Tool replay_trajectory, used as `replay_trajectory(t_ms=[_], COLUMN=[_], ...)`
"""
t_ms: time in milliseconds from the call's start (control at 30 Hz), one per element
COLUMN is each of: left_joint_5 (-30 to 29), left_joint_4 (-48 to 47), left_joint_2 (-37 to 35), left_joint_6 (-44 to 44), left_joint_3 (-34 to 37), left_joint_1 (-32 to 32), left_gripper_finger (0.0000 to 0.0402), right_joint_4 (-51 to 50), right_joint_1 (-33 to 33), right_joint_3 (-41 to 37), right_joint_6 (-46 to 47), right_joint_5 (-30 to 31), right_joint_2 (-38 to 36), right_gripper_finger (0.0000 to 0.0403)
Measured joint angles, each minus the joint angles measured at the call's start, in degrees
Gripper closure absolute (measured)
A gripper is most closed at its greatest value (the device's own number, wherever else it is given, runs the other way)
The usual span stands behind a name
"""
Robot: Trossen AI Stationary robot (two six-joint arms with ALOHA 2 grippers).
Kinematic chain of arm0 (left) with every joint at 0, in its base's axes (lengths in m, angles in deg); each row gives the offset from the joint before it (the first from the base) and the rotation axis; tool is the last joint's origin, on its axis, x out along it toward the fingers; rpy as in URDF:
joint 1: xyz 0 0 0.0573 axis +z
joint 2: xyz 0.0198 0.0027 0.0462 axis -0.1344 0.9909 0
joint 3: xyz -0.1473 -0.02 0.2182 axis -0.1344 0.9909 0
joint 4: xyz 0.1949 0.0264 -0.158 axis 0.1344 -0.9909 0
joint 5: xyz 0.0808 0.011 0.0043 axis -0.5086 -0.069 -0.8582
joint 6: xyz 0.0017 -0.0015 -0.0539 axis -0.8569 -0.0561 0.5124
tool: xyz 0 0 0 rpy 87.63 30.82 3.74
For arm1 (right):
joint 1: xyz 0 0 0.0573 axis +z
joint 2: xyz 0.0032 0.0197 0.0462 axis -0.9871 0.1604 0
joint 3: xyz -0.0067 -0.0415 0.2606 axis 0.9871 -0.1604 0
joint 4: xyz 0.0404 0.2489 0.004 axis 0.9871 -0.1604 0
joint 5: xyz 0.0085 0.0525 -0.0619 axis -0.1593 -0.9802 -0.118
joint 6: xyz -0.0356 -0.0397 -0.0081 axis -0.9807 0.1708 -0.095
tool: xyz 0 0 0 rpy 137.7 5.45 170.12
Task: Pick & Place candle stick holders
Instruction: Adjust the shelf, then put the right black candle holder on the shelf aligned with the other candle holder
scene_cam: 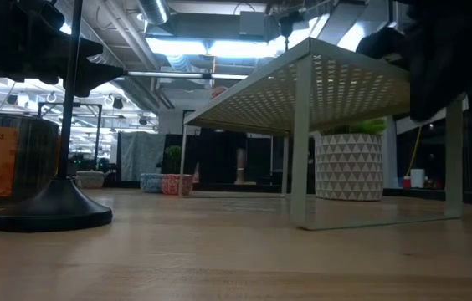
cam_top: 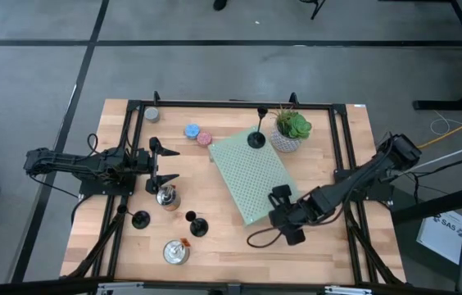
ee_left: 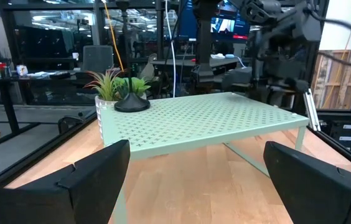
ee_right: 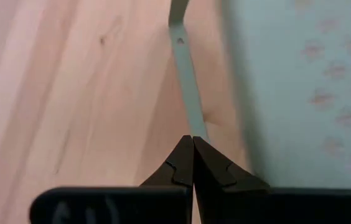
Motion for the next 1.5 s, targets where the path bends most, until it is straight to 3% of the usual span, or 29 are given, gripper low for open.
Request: replay_trajectory(t_ms=[200,500,900,1500], left_joint_5=[0.00,0.01,0.00,0.01], left_joint_4=[0.00,0.00,0.02,0.02], left_joint_2=[0.00,0.00,0.00,-0.01], left_joint_6=[0.02,0.00,0.00,0.01], left_joint_3=[0.00,0.01,0.01,0.00], left_joint_1=[0.00,0.01,-0.01,-0.01], left_gripper_finger=[0.0034,0.0034,0.0034,0.0034], right_joint_4=[1.54,14.45,36.15,37.87], right_joint_1=[0.57,1.14,1.21,1.17], right_joint_3=[0.05,0.12,0.23,9.22], right_joint_6=[2.65,6.07,-2.79,-4.32], right_joint_5=[-1.16,-1.12,-1.14,-1.14], right_joint_2=[-5.59,-6.93,-3.50,6.82], right_gripper_finger=[0.0399,0.0399,0.0399,0.0399])
